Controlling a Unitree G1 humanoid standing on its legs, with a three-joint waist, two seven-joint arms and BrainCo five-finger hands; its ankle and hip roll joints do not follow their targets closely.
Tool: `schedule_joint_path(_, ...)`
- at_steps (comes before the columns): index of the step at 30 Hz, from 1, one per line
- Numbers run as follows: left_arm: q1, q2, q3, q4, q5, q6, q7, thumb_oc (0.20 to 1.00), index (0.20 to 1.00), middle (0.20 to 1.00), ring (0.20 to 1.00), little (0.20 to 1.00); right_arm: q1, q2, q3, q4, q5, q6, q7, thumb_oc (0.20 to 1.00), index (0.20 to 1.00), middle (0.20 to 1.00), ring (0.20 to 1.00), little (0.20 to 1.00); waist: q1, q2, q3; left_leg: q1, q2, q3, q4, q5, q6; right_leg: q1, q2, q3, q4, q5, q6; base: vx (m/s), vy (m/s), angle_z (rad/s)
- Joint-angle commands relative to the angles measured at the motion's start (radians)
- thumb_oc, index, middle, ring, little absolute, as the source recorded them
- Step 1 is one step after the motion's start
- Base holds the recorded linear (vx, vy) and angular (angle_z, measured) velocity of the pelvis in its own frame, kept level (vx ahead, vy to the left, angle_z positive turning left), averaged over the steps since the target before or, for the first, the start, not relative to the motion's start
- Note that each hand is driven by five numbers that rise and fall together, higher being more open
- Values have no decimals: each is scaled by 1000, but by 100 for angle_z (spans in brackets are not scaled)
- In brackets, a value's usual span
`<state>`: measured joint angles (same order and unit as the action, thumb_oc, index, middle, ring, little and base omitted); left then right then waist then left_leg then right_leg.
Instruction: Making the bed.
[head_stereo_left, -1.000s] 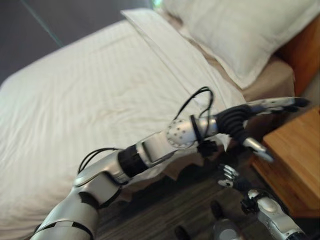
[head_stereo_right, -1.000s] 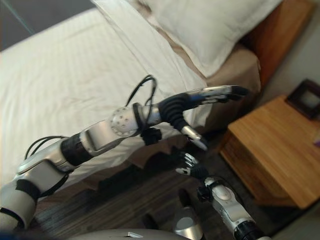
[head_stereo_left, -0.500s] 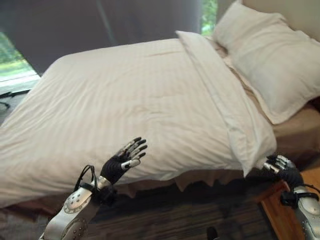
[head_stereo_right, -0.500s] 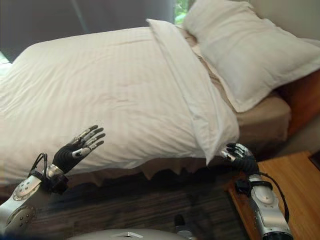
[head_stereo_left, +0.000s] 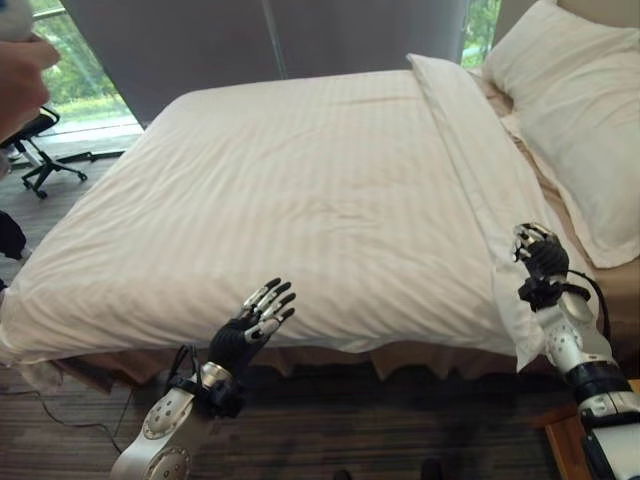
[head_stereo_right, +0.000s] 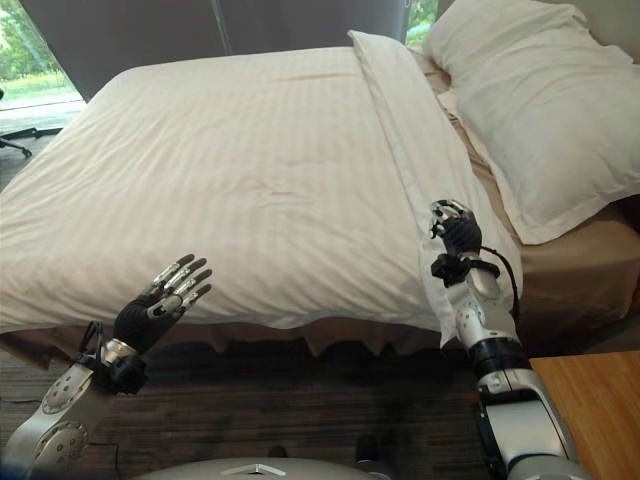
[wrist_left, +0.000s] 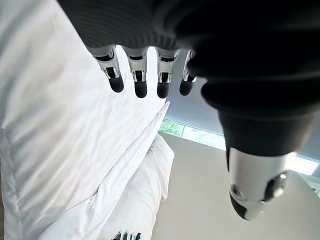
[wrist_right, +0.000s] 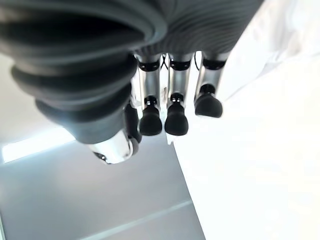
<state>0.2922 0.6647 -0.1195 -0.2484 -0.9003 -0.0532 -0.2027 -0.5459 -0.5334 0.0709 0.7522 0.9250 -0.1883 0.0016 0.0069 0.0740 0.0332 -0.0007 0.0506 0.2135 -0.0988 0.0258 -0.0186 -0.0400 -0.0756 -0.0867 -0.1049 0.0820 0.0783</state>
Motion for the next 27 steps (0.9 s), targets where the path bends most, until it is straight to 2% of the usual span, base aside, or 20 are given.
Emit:
schedule_joint_path(1,-124,7,-25,-10,-38,-66,3,1000,1000,1000,1000,1000,-205,-38,-47,109,169,-83,-8,200,200,200,200,200,17,23,50,58,18,-19,12,-29,-38,-19,22,-16,32,-35,14,-40,-27,4)
schedule_joint_path(4,-147,3,-43,-6,-34,-73,7,1000,1000,1000,1000,1000,-269,-41,-47,177,211,-81,-10,200,200,200,200,200,19,35,62,46,15,-19,12,-24,-39,-33,22,-15,34,-34,13,-31,-9,6)
schedule_joint_path(7,-206,-1,-87,-8,-16,-91,10,1000,1000,1000,1000,1000,-386,-47,-41,280,265,-75,-6,200,200,200,200,200,32,70,90,13,11,-23,12,-10,-41,-68,18,-15,40,-31,13,-45,-2,0)
schedule_joint_path(11,-229,-10,-108,-2,-14,-100,10,1000,1000,1000,1000,1000,-437,-54,-28,333,276,-65,1,200,200,200,200,200,38,87,101,-6,10,-23,12,-3,-43,-91,17,-19,45,-29,13,-10,0,1)
schedule_joint_path(14,-258,-18,-135,-1,-7,-111,8,1000,1000,1000,1000,1000,-512,-78,-5,423,275,-42,-1,200,200,200,200,200,52,115,123,-42,8,-29,12,11,-47,-124,15,-23,55,-30,12,-19,-16,2)
schedule_joint_path(17,-269,-24,-151,0,1,-121,14,1000,1000,1000,1000,1000,-558,-87,-16,456,287,-52,-19,200,200,200,200,200,62,140,151,-75,5,-31,12,20,-47,-162,11,-24,66,-29,12,-35,-12,2)
schedule_joint_path(24,-240,-30,-137,8,25,-131,20,1000,1000,1000,1000,1000,-584,-144,-39,506,268,-65,-46,200,200,200,200,200,85,178,184,-132,1,-27,12,33,-49,-224,6,-20,69,-21,16,-5,-3,-2)
schedule_joint_path(27,-227,-46,-130,10,37,-140,30,1000,1000,1000,1000,1000,-549,-154,-87,485,306,-95,-55,200,200,200,200,200,84,191,198,-152,1,-22,12,36,-51,-247,9,-17,72,-20,16,6,-7,-3)
